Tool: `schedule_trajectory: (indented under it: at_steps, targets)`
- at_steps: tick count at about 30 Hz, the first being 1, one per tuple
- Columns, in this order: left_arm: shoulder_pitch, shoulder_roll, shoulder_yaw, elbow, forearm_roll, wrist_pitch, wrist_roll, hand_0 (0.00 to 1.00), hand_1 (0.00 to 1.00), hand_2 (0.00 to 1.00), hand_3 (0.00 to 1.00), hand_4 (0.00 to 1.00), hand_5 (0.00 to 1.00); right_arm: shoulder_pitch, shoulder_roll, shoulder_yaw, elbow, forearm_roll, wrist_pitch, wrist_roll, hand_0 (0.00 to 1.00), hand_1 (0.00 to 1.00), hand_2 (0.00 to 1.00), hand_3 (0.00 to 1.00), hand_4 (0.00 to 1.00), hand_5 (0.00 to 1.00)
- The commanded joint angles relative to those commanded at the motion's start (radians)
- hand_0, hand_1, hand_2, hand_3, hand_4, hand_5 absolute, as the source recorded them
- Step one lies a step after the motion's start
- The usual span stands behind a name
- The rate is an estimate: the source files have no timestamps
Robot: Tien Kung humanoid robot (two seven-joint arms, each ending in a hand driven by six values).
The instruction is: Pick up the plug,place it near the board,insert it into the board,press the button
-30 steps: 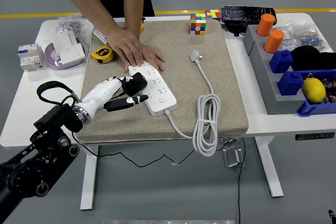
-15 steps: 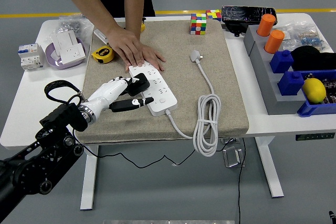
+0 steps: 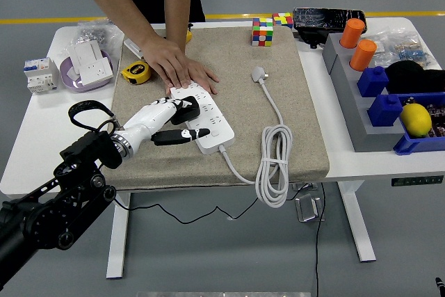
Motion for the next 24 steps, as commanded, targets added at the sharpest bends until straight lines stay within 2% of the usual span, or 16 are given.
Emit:
schedule_trajectory:
  at_steps: [24]
  targets:
    - [-0.007, -0.001, 0.009, 0.001, 0.007, -0.01, -0.001, 0.998, 0.954, 0.9, 0.874, 0.998, 0.998, 0.003, -0.001, -0.001, 0.0, 0.0, 0.0, -0.001, 0.946, 0.873, 0.812, 0.81, 0.998, 0.998]
